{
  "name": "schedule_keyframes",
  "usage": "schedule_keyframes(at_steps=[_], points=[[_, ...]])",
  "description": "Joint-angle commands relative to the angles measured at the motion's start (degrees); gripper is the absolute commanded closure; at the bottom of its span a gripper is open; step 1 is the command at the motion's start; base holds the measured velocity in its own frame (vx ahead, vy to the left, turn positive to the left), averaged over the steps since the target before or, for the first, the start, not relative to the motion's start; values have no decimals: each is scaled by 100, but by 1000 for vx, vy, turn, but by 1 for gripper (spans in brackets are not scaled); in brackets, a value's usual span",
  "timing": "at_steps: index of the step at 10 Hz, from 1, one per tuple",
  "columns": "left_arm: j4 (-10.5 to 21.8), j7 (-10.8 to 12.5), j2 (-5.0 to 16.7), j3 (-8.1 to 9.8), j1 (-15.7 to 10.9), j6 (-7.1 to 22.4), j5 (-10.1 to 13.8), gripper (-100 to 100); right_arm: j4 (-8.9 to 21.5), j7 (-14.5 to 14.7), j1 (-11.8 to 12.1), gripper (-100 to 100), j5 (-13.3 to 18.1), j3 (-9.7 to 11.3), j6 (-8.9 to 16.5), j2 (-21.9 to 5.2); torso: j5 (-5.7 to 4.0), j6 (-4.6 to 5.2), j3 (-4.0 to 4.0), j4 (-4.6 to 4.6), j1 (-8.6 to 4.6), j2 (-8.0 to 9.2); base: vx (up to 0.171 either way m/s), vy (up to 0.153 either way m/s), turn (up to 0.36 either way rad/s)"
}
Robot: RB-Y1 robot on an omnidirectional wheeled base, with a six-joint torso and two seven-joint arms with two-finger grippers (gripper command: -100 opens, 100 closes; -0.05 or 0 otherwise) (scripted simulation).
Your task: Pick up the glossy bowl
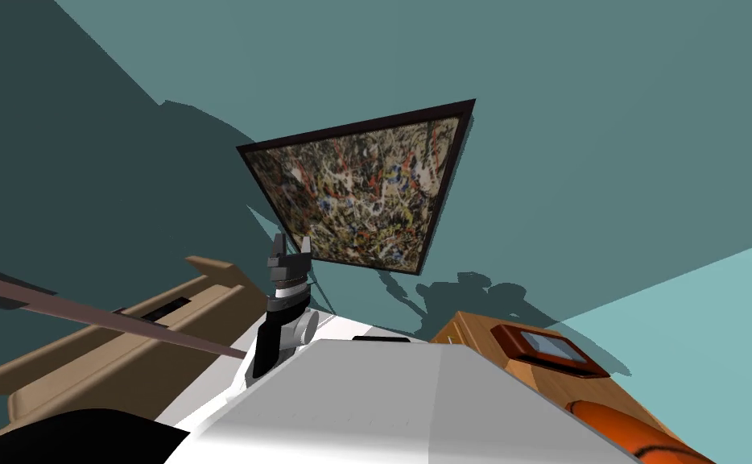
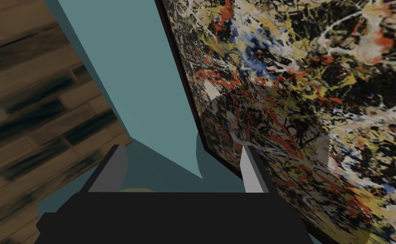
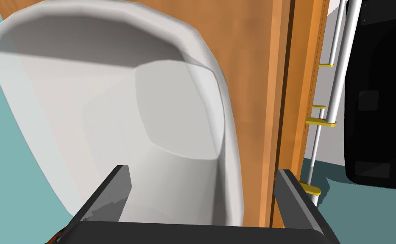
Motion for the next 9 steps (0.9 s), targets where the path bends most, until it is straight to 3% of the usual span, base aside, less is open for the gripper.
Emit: schedule_keyframes(at_steps=[1,5,6,7,9], points=[[0,0,0,0,0,0,0,0,0,0,0,100,0,0,0,0,0,0,0,0,0,0,0,0,0],[0,0,0,0,0,0,0,0,-1,0,-2,100,-1,5,-6,1,3,-1,-9,-5,-5,-12,0,2,0],[0,0,0,0,0,0,0,0,-1,0,-3,0,-1,6,-6,1,5,-1,-10,-6,-3,-13,0,0,0],[0,0,0,0,0,0,0,0,-69,70,60,100,111,28,-34,53,6,-1,-11,-7,-1,-14,37,-31,-227],[0,0,1,1,2,0,0,0,-347,250,294,100,363,65,-110,112,11,8,-23,-14,-8,-34,73,-72,-335]])
